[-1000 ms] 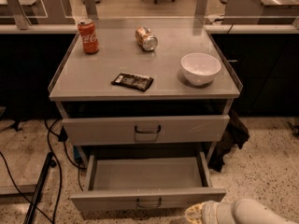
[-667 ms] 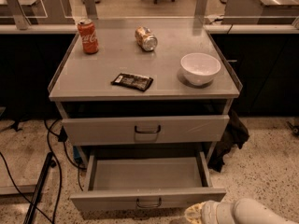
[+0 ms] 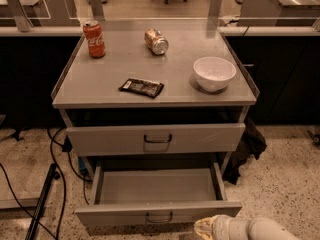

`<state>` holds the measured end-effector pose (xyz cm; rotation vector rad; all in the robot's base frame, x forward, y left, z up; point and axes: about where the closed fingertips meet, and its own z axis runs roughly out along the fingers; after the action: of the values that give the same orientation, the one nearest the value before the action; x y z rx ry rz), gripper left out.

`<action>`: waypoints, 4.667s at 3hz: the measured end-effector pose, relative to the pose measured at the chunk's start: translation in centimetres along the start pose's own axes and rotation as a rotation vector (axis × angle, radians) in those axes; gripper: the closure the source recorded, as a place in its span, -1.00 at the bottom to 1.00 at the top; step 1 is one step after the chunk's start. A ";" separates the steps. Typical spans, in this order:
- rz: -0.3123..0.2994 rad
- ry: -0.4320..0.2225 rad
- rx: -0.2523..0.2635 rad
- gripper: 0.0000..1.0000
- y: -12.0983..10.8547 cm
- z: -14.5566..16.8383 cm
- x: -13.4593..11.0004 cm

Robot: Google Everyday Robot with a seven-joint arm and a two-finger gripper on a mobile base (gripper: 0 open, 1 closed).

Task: Close middle drawer

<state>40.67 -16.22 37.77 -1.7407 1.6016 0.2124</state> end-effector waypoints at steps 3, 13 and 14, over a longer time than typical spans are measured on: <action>-0.079 0.005 0.121 1.00 -3.5 1.8 1.1; -0.102 0.062 0.282 1.00 -16.5 8.9 5.3; -0.085 0.045 0.182 1.00 -13.9 7.5 4.9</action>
Offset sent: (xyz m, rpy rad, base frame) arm 0.0412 -0.0024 -0.0023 -0.0124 -0.1568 -0.0164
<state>57.06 -16.38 35.26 -1.6786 1.5245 -0.0131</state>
